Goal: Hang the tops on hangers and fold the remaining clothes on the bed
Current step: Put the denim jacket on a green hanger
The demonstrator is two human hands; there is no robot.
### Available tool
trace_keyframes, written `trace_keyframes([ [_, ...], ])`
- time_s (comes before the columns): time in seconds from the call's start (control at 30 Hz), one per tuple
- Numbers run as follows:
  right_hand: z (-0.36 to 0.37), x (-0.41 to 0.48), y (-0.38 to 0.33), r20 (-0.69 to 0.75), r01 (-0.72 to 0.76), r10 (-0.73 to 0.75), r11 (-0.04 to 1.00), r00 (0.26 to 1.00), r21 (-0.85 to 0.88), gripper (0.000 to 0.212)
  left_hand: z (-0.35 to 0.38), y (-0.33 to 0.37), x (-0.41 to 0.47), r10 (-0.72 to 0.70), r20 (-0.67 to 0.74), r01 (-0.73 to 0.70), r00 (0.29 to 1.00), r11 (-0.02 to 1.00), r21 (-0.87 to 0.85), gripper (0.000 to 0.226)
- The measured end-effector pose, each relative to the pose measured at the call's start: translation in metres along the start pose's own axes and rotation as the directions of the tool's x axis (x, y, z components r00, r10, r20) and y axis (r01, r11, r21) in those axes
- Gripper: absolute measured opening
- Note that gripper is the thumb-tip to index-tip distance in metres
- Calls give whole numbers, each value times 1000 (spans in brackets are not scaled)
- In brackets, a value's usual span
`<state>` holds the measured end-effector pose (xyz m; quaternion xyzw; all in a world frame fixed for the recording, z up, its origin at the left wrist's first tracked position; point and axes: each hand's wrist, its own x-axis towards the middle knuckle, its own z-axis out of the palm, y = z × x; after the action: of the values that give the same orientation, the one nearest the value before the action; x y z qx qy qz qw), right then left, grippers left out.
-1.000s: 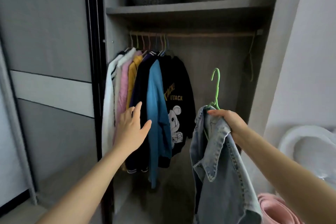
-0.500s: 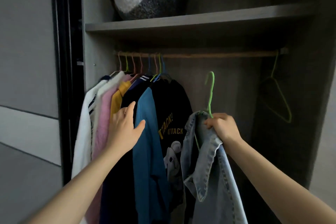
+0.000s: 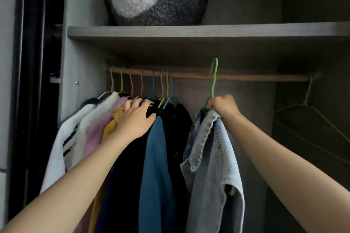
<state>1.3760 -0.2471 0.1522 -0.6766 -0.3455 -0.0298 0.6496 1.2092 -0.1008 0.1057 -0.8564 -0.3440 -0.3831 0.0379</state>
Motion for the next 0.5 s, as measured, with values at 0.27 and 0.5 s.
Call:
trace_keyframes([
  [0.27, 58, 58, -17, -25, 48, -51, 993, 998, -112, 13, 17, -37, 21, 82, 138, -87, 987, 996, 31, 52],
  [0.5, 105, 90, 7, 5, 42, -41, 988, 999, -148, 33, 26, -54, 20, 130, 96, -128, 987, 992, -19, 49],
])
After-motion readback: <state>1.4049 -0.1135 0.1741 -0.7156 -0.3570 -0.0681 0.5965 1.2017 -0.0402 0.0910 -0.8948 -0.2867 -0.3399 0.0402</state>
